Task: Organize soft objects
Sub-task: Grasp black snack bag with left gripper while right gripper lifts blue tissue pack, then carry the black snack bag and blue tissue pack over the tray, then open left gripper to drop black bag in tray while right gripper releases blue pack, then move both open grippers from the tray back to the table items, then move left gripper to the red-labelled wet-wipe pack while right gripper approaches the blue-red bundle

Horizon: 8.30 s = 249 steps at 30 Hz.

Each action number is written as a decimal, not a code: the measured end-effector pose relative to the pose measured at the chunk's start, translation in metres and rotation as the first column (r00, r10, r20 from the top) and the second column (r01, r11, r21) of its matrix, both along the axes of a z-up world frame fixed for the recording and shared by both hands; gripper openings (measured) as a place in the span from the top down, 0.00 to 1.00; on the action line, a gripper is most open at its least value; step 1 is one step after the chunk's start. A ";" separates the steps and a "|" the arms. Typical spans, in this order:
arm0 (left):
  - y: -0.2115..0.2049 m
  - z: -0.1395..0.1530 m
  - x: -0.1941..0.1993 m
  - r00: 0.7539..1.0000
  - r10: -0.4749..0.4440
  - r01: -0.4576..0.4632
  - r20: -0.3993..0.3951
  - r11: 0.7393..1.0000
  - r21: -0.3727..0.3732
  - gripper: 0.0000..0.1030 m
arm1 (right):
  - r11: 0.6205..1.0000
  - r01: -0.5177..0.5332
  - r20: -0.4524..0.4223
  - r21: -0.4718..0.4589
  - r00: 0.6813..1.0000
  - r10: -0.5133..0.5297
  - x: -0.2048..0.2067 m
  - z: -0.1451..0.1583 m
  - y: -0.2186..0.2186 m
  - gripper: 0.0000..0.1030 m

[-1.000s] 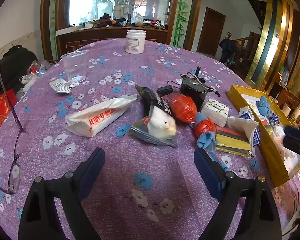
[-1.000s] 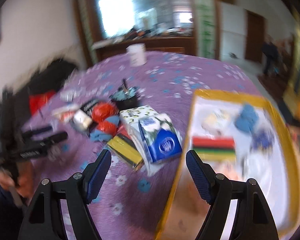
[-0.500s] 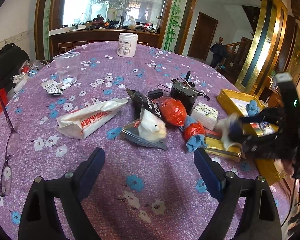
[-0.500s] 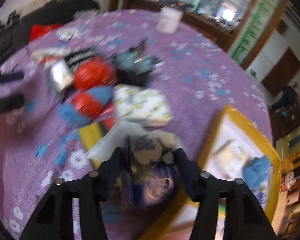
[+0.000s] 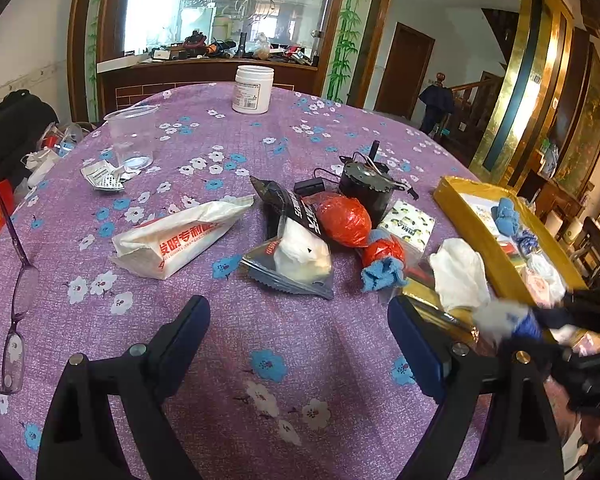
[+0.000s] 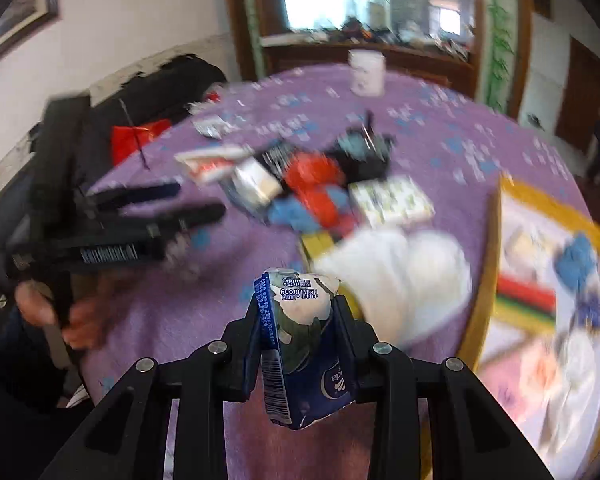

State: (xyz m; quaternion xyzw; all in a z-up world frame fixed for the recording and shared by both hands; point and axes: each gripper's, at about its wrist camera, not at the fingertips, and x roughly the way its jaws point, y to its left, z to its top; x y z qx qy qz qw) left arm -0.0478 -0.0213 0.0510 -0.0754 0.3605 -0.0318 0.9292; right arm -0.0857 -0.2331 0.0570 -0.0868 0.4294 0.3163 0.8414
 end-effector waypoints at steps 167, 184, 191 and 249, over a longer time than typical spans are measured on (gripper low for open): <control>-0.287 0.027 0.058 0.881 -0.452 0.423 0.141 0.885 0.194 0.08 | 0.623 0.750 0.095 0.220 0.620 -0.779 0.036 0.051 -0.249 0.30; -0.271 0.053 0.044 0.895 -0.420 0.399 0.152 0.904 0.152 0.08 | 0.611 0.754 0.116 0.243 0.602 -0.790 -0.001 0.065 -0.249 0.26; -0.264 0.061 0.027 0.883 -0.451 0.431 0.128 0.889 0.155 0.08 | 0.637 0.735 0.122 0.233 0.628 -0.769 -0.005 0.065 -0.236 0.25; -0.065 0.010 0.004 0.994 -0.099 0.102 -0.036 0.992 0.077 0.07 | 0.927 0.374 0.118 0.027 0.920 -0.374 -0.013 0.005 -0.050 0.23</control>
